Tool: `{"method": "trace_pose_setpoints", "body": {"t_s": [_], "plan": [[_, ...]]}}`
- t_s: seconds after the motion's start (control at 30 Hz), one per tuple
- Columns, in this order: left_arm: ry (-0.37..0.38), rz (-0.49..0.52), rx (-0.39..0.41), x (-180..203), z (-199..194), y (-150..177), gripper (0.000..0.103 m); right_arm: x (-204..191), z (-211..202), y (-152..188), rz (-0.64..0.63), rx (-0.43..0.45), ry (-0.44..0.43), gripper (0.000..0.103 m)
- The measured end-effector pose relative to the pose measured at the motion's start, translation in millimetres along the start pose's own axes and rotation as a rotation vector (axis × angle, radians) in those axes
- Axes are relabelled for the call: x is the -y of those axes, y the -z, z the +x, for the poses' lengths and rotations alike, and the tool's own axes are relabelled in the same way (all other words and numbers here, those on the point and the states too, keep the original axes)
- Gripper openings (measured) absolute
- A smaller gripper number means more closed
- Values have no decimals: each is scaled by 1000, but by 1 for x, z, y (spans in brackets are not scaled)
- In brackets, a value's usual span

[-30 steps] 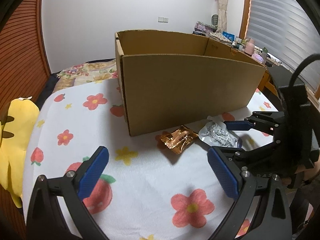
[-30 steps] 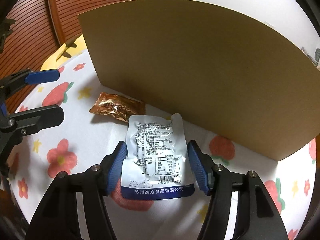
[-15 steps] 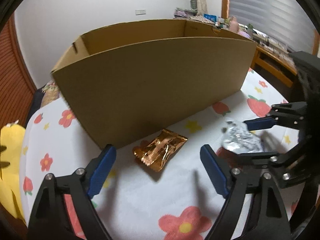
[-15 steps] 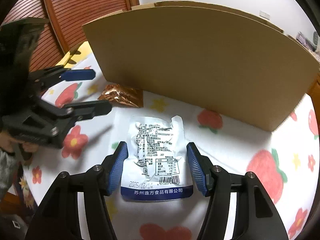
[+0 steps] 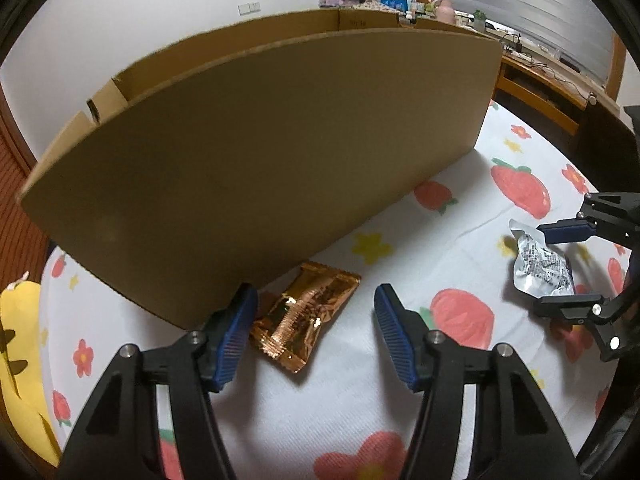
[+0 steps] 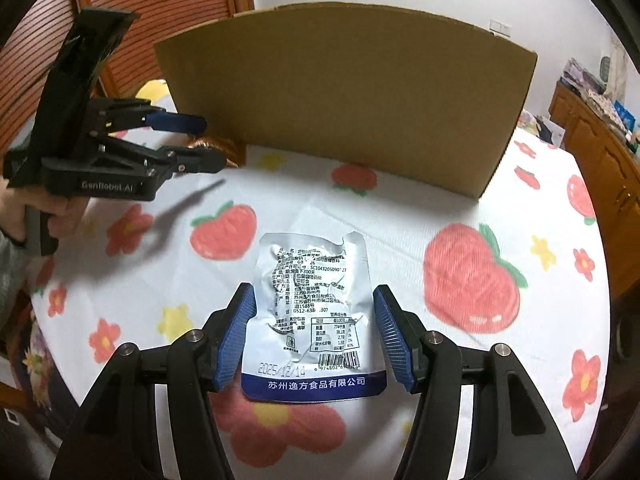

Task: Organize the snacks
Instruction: 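Close the left tool on the copper pouch while the right tool grasps the blue-banded white pouch, then lift the copper pouch and blue-banded white pouch with both tools over the box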

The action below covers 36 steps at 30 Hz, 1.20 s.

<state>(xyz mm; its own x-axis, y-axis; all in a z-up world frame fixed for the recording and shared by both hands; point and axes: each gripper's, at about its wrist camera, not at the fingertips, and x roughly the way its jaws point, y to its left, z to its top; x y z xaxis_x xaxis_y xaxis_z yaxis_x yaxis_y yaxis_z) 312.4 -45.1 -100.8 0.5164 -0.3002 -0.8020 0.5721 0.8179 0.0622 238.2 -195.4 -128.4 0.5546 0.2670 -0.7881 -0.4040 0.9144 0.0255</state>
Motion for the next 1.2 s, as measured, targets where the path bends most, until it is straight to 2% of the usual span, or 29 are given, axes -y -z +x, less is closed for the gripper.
{"method": "trace_pose_setpoints", "body": {"t_s": [0.17,0.33,0.4,0.5,0.8,1.2], "plan": [[-15,-13,-41,-3,7,3,54,-5,1,3,-36,12,23,62],[-23,-21,-41,-4,8,3,51,-3,1,4,-20,29,23,62],[-12,-23,-38,-4,8,2,43,-3,0,6,-21,32,27,62],[10,-37,-46,-4,10,-1,23,-3,-2,5,-19,33,26,62],[-4,-53,-43,8,0,6,20,-3,1,6,-10,37,17,62],[4,-60,9,30,-27,15,20,2,-1,7,18,48,13,62]]}}
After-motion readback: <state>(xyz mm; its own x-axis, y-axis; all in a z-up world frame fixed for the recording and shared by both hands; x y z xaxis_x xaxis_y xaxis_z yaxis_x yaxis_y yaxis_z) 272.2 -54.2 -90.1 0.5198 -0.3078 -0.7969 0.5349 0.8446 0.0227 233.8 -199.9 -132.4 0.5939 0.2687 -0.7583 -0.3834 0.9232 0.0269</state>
